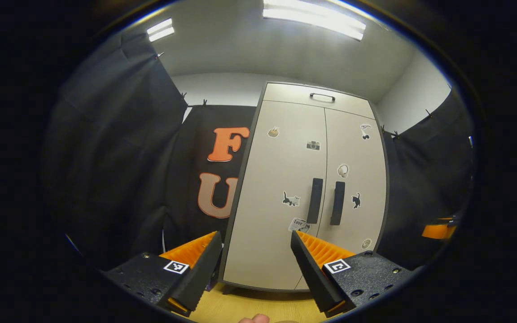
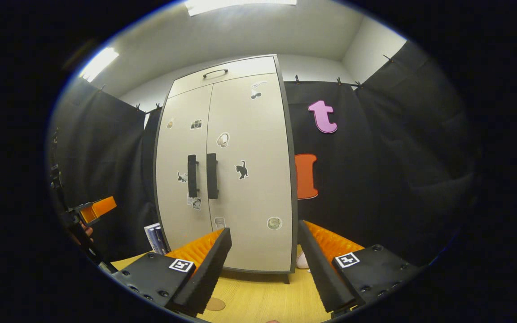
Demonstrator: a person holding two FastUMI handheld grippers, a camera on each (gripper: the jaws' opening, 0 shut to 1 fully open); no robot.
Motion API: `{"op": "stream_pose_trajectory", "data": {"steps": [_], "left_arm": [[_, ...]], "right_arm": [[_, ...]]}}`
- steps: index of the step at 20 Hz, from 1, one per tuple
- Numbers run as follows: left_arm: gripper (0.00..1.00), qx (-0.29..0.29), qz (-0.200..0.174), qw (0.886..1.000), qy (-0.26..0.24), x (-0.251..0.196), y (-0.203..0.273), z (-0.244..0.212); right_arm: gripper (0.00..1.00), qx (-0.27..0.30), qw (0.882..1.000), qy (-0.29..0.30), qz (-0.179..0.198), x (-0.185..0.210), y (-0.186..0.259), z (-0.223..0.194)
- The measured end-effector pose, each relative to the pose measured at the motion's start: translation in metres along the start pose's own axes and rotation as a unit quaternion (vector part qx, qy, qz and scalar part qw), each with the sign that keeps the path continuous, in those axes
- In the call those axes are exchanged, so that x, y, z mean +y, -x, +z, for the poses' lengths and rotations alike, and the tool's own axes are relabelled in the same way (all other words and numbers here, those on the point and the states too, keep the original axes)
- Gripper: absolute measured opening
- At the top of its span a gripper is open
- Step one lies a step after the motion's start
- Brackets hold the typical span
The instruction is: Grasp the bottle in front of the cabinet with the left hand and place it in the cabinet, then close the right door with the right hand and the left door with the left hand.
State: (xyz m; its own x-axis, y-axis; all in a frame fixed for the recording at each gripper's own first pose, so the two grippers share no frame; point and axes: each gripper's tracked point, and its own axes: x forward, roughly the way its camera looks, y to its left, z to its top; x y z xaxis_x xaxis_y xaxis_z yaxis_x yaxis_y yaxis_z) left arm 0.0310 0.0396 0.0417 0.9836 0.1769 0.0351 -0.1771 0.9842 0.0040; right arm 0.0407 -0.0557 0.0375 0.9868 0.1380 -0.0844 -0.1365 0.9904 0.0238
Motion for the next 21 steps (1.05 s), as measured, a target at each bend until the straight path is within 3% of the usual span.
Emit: {"op": "stream_pose_trajectory", "data": {"steps": [11,21], "left_arm": [[0.94,0.01,-0.028,1.0,0.011,-0.013,0.001,-0.003],[0.94,0.012,-0.028,0.999,0.018,-0.015,-0.004,-0.007]], "right_arm": [[0.98,0.0,1.0,-0.011,-0.011,-0.004,0.003,-0.005],[0.98,-0.004,1.0,-0.008,-0.018,-0.009,0.002,-0.003]]}}
